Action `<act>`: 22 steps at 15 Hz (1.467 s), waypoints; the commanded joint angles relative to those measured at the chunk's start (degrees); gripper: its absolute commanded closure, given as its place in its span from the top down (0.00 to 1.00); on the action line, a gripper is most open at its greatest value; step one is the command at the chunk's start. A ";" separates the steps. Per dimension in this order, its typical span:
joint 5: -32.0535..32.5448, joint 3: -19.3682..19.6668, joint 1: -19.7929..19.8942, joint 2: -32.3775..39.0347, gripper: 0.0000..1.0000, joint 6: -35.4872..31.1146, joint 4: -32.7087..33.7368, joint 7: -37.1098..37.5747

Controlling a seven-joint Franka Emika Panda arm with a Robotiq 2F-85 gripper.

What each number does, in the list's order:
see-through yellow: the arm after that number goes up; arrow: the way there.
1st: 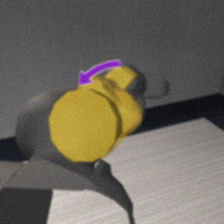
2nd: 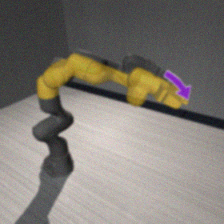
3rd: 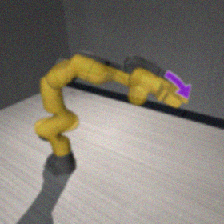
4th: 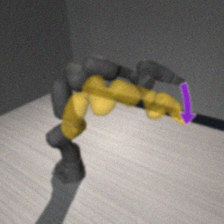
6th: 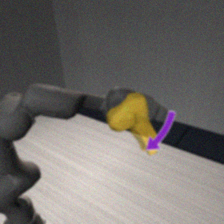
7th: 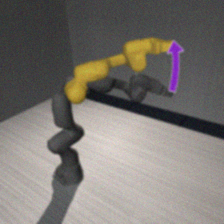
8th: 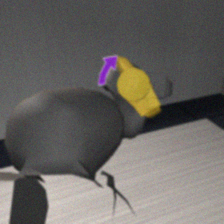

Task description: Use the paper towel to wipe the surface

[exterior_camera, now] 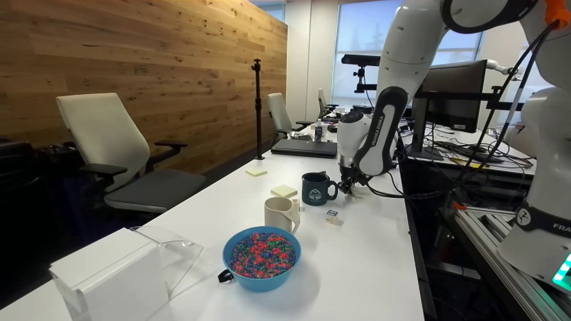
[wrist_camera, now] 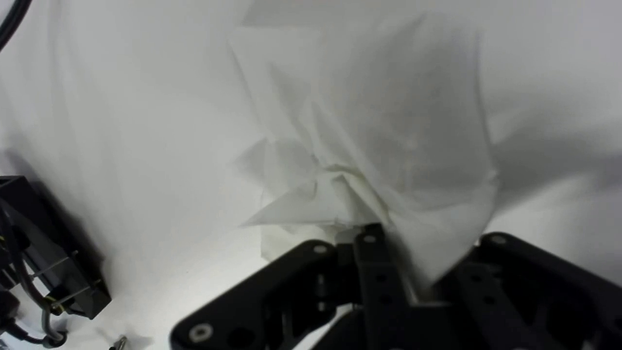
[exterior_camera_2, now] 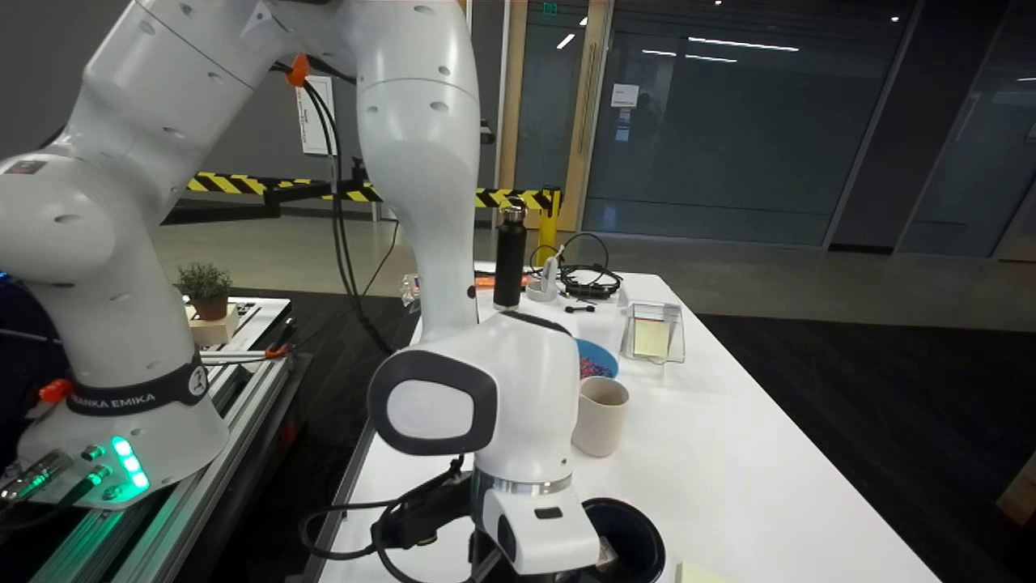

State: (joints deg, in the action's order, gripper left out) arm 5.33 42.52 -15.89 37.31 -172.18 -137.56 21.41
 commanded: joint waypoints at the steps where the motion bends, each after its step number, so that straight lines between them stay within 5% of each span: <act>1: -0.42 -0.01 -1.54 -4.84 0.01 0.23 -3.93 -3.23; 12: 1.79 -4.37 1.63 -14.89 0.01 4.48 -8.76 -10.29; 22: 4.25 -8.94 8.33 -16.81 0.01 5.58 -10.75 -15.04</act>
State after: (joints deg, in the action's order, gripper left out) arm 6.87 34.37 -10.51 23.95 -168.11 -146.87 8.36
